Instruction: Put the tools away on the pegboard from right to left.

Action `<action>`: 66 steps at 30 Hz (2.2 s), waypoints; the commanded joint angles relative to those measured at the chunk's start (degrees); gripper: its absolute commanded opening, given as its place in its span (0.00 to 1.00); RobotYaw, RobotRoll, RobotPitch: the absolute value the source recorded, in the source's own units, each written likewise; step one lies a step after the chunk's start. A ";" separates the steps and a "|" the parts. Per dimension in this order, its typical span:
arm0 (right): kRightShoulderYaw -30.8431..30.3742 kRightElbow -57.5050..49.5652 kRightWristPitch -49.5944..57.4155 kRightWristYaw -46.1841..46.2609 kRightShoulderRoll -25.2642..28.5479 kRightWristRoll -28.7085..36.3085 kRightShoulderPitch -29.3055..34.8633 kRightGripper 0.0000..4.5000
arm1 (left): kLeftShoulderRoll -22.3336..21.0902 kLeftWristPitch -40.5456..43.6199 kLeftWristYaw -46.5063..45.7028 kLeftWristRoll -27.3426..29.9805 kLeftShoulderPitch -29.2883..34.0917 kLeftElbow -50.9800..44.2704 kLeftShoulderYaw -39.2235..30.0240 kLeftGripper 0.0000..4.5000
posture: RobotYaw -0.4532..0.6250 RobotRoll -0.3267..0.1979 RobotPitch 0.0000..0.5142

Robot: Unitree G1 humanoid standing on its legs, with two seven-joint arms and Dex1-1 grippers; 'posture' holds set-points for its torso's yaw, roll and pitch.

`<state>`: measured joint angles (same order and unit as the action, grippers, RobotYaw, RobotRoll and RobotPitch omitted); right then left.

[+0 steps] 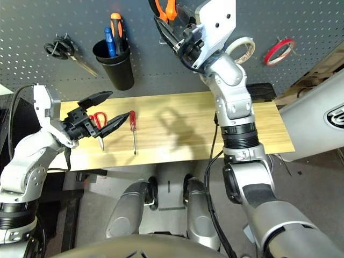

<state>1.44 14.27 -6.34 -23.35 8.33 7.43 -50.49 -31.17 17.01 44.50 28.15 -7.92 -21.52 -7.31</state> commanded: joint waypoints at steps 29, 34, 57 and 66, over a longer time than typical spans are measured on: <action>1.44 30.25 -18.33 9.17 -4.98 -2.41 -10.17 0.46 | 0.89 2.04 -9.01 6.37 -2.84 -1.69 -8.44 1.00 | 0.49 0.62 0.40; 1.55 31.39 -17.91 9.48 -5.15 -2.85 -10.03 0.46 | -0.35 2.12 -8.34 6.27 -3.24 -0.62 -8.66 1.00 | 0.50 0.62 0.41; 4.90 -5.72 26.66 -15.19 14.34 21.93 -4.67 0.99 | -4.02 1.82 -2.08 5.53 -5.41 6.76 -7.73 1.00 | 0.44 0.62 0.44; -0.72 -15.92 44.14 -38.35 32.50 28.78 7.42 0.99 | -5.75 8.54 -2.74 1.70 -6.17 8.72 -0.79 1.00 | 0.42 0.62 0.44</action>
<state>2.35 0.57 36.85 -58.74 40.04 35.58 -44.27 -36.51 24.36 41.71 31.25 -14.48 -13.09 -9.81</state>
